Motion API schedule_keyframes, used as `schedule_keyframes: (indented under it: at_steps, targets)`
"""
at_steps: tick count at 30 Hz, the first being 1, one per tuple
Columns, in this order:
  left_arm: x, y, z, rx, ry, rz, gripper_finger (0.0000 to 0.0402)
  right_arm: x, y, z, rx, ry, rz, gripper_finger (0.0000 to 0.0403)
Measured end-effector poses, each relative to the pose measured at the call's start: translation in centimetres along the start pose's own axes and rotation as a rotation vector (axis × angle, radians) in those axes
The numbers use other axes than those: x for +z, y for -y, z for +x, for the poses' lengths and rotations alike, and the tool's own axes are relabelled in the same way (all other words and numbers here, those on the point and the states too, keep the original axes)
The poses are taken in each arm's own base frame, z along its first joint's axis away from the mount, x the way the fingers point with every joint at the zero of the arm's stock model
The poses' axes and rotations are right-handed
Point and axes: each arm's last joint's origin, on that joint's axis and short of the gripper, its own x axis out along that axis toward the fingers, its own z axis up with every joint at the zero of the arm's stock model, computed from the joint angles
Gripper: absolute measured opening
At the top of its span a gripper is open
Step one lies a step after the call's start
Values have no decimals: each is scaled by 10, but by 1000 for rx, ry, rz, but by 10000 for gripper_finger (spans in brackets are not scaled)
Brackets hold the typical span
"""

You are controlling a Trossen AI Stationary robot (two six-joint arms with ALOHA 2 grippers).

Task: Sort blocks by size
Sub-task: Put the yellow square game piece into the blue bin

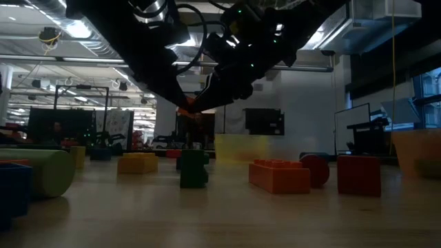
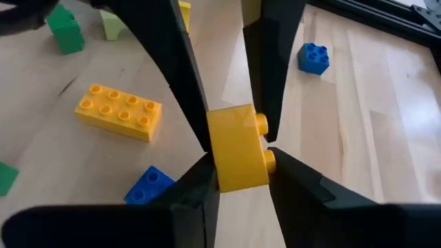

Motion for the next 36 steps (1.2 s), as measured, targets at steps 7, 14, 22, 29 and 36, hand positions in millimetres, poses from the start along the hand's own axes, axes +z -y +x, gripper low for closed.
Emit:
schedule_keyframes:
  at_steps: [7,14,22,29,36]
  targets:
    - [0,0,0,-25,-6,7,80,0,-1,0,11,-3,1,139]
    - [3,-3,-7,-90,-10,-49,80,-2,-2,0,19,-26,39,166]
    - [0,-17,-33,-202,-83,-141,81,-8,-2,-1,-19,-97,102,231]
    - [-15,-18,-66,-525,-328,-225,82,-16,-15,0,34,-179,290,254]
    - [-32,-5,-92,-772,-704,-376,83,-12,-36,2,68,-181,291,255]
